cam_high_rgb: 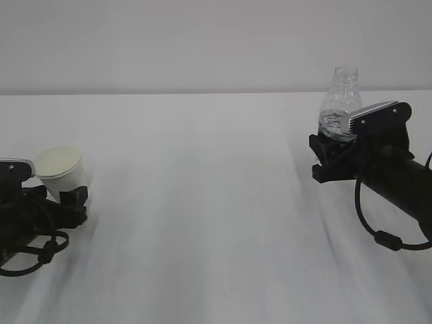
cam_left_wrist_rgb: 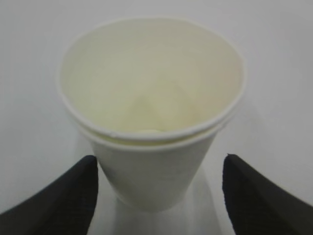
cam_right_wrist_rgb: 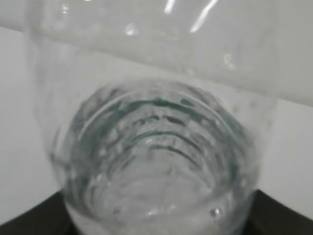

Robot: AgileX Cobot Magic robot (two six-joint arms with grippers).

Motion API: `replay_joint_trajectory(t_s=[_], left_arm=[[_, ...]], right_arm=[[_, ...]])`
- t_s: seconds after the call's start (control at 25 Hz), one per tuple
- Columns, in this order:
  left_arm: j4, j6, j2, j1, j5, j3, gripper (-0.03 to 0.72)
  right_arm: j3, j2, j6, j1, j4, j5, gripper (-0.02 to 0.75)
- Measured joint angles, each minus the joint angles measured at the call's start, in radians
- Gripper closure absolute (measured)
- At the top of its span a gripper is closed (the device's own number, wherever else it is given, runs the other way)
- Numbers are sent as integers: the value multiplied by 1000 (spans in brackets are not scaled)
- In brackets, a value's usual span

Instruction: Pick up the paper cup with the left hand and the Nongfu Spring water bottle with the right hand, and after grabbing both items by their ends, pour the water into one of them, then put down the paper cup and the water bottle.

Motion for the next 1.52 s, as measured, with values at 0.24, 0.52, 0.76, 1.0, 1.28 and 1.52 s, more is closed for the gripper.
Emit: replay_joint_trajectory(t_s=[0.24,0.52,0.76,1.0,1.28,1.52], left_arm=[[-5,0,2,0,0,0,113],[-12,0,2,0,0,0,107],[-21,0,2,0,-2,-10,9],[-25,0,2,0,-2,-11,-1],[-78,0,3,2,-2,-24,-2],[-85,0,13,2,-2,-67,-2]], right_arm=[[0,0,0,0,0,0,321],[0,0,0,0,0,-2,321],[0,0,0,0,0,-2,321],[0,0,0,0,0,-6,321],[0,0,0,0,0,-6,321],[0,0,0,0,-2,-6,322]])
